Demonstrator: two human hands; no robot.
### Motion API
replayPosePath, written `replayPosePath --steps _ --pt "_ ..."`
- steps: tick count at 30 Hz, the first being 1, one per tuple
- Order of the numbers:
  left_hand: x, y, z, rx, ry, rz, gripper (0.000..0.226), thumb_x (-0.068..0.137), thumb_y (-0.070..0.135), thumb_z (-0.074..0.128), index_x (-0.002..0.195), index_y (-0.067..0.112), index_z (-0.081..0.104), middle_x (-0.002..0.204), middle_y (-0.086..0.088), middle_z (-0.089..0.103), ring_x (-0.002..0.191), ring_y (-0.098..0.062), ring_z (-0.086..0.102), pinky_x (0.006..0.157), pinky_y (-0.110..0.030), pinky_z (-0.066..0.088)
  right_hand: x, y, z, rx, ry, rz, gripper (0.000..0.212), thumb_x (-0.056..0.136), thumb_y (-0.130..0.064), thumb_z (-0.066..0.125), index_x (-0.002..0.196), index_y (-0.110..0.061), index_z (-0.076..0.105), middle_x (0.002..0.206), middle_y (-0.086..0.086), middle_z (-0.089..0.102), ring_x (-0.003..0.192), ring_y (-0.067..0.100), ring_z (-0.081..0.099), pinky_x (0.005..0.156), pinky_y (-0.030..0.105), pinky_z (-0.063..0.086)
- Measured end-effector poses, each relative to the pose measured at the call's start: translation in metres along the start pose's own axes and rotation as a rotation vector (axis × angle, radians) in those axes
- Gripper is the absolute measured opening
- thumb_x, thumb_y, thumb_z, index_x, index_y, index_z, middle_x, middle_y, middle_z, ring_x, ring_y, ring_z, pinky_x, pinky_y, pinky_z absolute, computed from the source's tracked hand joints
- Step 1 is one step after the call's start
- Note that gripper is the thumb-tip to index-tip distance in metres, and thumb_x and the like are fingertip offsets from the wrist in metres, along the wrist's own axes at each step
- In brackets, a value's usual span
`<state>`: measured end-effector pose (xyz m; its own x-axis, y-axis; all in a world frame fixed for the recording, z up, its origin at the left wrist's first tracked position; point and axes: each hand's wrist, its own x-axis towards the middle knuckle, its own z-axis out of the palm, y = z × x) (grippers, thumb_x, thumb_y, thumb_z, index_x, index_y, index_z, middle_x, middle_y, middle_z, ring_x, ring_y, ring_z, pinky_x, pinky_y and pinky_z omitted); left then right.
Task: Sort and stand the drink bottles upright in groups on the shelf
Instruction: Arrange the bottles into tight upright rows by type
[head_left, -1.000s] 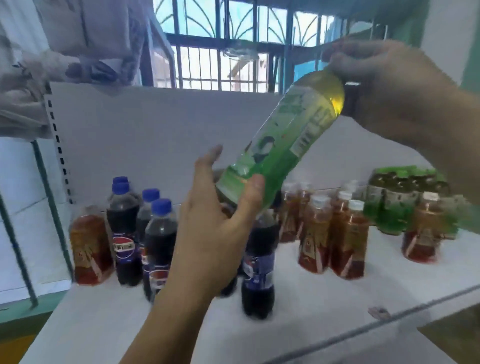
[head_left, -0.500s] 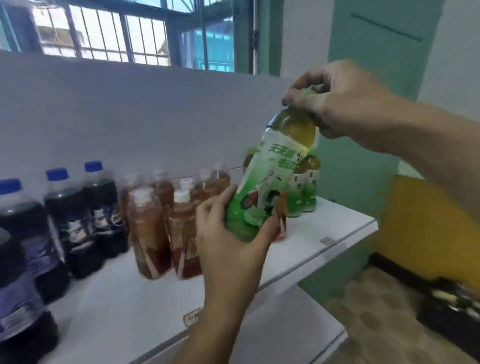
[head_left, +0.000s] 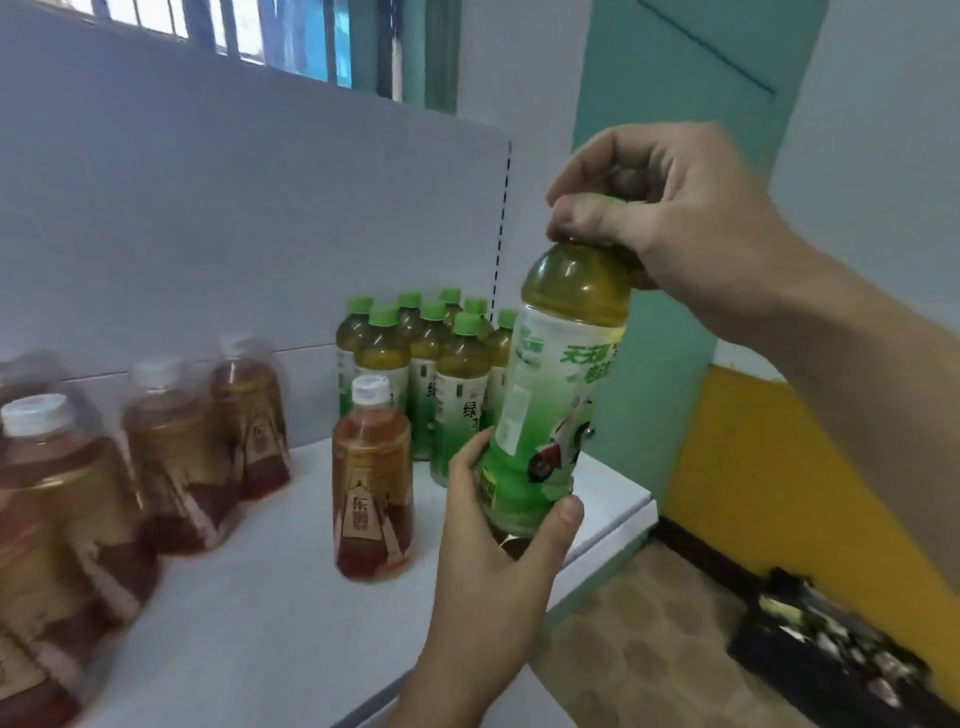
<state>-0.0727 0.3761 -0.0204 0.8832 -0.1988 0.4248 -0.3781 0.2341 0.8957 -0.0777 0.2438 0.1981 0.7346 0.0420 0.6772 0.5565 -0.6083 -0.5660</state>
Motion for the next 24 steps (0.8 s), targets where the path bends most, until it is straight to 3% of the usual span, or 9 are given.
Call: replayPosePath --steps 3,8,10,12,14,16,20,22,24 --pt "0.025 -0.020 0.015 -0.081 0.018 -0.104 0.066 0.069 0.040 0.087 0.129 0.035 0.060 0.107 0.005 0.077 0.096 -0.015 0.074 0.086 -0.038 0.062 0.017 0.036 -0.005 0.029 -0.110 -0.010 0.007 0.094 -0.007 0.068 0.098 -0.012 0.070 0.091 0.010 0.076 0.071 0.004 0.070 0.055 0.012 0.049" --pt "0.050 -0.037 0.018 0.001 -0.009 -0.075 0.037 0.079 0.041 0.080 0.112 0.048 0.066 0.108 0.003 0.076 0.101 -0.019 0.073 0.088 -0.040 0.061 0.055 0.078 0.015 0.116 -0.339 -0.082 0.012 0.095 -0.002 0.063 0.101 -0.011 0.068 0.091 0.009 0.076 0.072 0.005 0.071 0.056 0.013 0.050" --pt "0.059 -0.044 0.015 0.084 0.082 -0.038 0.043 0.082 0.033 0.081 0.118 0.047 0.062 0.112 0.010 0.075 0.104 -0.011 0.071 0.091 -0.030 0.058 0.072 0.089 0.030 0.124 -0.382 -0.147 0.011 0.093 -0.003 0.063 0.099 -0.011 0.069 0.090 0.009 0.075 0.072 0.005 0.069 0.058 0.014 0.051" --pt "0.067 -0.053 0.012 0.199 0.244 -0.006 0.059 0.078 0.030 0.087 0.125 0.045 0.054 0.114 0.022 0.071 0.106 -0.001 0.068 0.087 -0.015 0.053 0.088 0.099 0.044 -0.041 -0.394 -0.267 0.008 0.093 -0.021 0.065 0.094 -0.016 0.071 0.085 0.002 0.072 0.073 0.005 0.067 0.062 0.020 0.053" --pt "0.072 -0.060 0.014 0.296 0.405 0.016 0.074 0.068 0.038 0.092 0.125 0.049 0.045 0.118 0.029 0.064 0.110 0.004 0.063 0.086 -0.010 0.051 0.103 0.107 0.054 -0.280 -0.458 -0.358 0.033 0.089 -0.056 0.064 0.083 -0.025 0.070 0.077 -0.005 0.069 0.072 0.007 0.065 0.066 0.031 0.054" --pt "0.079 -0.067 0.017 0.342 0.532 0.022 0.082 0.058 0.049 0.091 0.121 0.056 0.039 0.120 0.033 0.058 0.114 0.006 0.059 0.088 -0.012 0.050 0.114 0.109 0.060 -0.358 -0.546 -0.408 0.051 0.085 -0.074 0.057 0.079 -0.025 0.069 0.072 -0.005 0.068 0.069 0.011 0.065 0.068 0.036 0.055" --pt "0.083 -0.081 0.028 0.401 0.669 0.034 0.087 0.065 0.044 0.090 0.129 0.061 0.033 0.129 0.037 0.050 0.124 0.012 0.050 0.096 -0.006 0.044 0.133 0.112 0.065 -0.346 -0.667 -0.559 0.048 0.082 -0.072 0.054 0.087 -0.027 0.071 0.081 -0.006 0.072 0.073 0.010 0.066 0.077 0.039 0.056" --pt "0.081 -0.084 0.032 0.430 0.704 0.034 0.090 0.076 0.040 0.083 0.144 0.054 0.027 0.143 0.030 0.046 0.134 0.005 0.046 0.108 -0.020 0.044 0.140 0.116 0.067 -0.252 -0.696 -0.615 0.040 0.086 -0.065 0.057 0.093 -0.028 0.070 0.086 -0.008 0.072 0.078 0.007 0.067 0.078 0.033 0.054" --pt "0.084 -0.087 0.038 0.440 0.737 0.036 0.093 0.081 0.035 0.074 0.154 0.050 0.018 0.150 0.029 0.040 0.138 0.002 0.045 0.108 -0.026 0.047 0.146 0.121 0.072 -0.196 -0.680 -0.680 0.029 0.093 -0.056 0.059 0.098 -0.029 0.068 0.091 -0.010 0.071 0.079 0.005 0.065 0.075 0.030 0.050"
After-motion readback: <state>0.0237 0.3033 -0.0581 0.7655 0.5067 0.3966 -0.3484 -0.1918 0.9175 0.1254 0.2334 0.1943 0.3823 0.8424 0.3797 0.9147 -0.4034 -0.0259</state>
